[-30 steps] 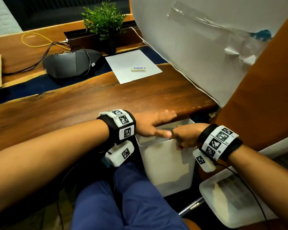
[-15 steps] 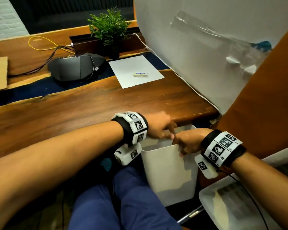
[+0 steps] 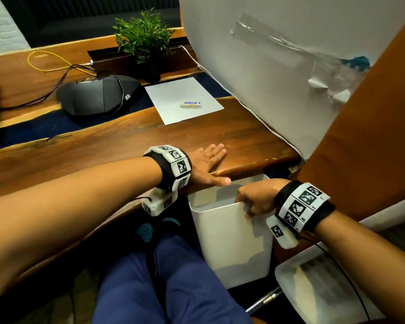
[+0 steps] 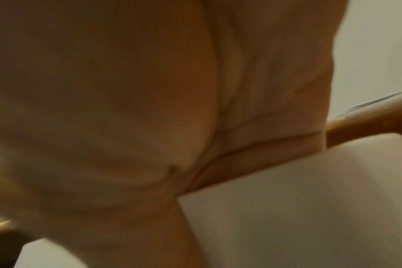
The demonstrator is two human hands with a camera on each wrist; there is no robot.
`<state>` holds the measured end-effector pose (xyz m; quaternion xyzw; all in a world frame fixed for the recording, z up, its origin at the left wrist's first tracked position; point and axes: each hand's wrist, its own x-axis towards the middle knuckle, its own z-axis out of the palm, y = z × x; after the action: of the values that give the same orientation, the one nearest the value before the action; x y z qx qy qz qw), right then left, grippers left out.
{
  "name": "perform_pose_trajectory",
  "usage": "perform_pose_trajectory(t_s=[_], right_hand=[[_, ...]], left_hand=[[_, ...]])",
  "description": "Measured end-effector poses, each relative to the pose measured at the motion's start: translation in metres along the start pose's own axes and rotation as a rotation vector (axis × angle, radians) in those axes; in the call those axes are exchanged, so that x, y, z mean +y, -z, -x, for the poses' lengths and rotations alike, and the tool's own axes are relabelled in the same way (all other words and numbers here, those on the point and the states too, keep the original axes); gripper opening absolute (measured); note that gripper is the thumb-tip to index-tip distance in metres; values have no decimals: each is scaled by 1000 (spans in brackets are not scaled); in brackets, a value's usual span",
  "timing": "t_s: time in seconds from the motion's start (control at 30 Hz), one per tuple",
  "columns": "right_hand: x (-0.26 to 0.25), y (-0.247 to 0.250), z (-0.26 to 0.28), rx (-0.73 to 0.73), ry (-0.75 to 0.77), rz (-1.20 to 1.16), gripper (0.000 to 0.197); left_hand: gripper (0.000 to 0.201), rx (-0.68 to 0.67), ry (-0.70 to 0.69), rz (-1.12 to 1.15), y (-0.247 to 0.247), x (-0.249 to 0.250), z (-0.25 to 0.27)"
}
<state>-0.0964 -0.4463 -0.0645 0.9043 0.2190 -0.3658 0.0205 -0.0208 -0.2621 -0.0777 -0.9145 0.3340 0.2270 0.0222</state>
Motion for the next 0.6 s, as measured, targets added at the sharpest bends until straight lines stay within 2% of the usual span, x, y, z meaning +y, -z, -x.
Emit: perform_pose_trajectory(t_s=[0.13,0.2,0.23,0.3,0.4,0.43,0.5,0.53,0.6], right_hand=[[-2,1,-2,8,30,46,26],[-5,1,-1,6,32,55,27],[-7,1,-1,6,31,52,30],[-9,-1,0,7,22,43,35],[-12,-3,-1,27,5,45,39],[-12,-4,-2,33,2,50,41],[-12,-5,-2,33,-14,61,44],[-12,-5,-1,26,-17,73,45],[-11,-5,0,17,-10,89,43]], left_hand=[[73,10,-272,16,-19,22,25],[55,148,-404,60,-24,27,26],[46,252,-412,62,-23,29,23],[27,411,-318,-35,-11,34,18],[9,387,-201,-137,4,46,16],[9,370,-208,-144,3,49,13],[24,354,-260,-109,-3,49,5],[24,367,-265,-63,-5,50,5],[11,449,-263,22,-3,49,7]])
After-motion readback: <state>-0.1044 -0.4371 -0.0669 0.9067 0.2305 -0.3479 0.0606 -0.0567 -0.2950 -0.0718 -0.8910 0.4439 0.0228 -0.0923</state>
